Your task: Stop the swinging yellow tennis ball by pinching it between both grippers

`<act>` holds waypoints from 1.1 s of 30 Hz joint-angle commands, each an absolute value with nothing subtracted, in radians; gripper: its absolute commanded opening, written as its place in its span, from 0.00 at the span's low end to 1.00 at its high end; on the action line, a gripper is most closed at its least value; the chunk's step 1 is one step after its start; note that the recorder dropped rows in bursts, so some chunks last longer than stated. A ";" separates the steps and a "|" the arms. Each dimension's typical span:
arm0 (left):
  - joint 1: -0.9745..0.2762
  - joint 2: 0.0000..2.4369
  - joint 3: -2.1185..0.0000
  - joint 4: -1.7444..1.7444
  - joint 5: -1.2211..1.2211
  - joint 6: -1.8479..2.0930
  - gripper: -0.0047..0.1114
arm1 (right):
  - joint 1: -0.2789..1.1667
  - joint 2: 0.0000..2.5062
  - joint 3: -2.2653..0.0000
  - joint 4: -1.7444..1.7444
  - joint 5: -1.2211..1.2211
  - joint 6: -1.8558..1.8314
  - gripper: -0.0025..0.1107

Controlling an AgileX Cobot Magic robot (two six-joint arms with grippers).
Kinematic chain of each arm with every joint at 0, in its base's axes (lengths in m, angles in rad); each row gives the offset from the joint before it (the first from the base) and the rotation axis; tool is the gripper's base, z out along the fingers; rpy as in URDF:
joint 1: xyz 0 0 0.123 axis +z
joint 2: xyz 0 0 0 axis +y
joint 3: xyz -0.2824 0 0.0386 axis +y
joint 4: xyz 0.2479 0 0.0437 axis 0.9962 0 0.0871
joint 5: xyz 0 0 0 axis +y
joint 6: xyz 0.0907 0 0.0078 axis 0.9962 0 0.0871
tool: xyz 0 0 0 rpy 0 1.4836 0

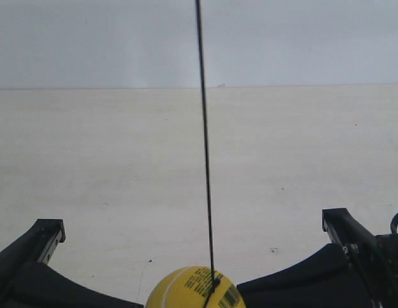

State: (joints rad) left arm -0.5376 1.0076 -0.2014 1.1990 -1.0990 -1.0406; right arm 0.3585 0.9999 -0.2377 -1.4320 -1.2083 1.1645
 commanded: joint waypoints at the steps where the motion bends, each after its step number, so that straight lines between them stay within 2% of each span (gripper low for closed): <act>1: -0.544 1.012 -0.197 1.205 -1.102 -1.031 0.08 | 0.361 0.999 -0.244 -1.420 -1.221 1.165 0.02; 33: -0.544 1.012 -0.150 1.074 -1.084 -0.919 0.08 | 0.361 0.999 -0.244 -1.364 -1.221 1.167 0.02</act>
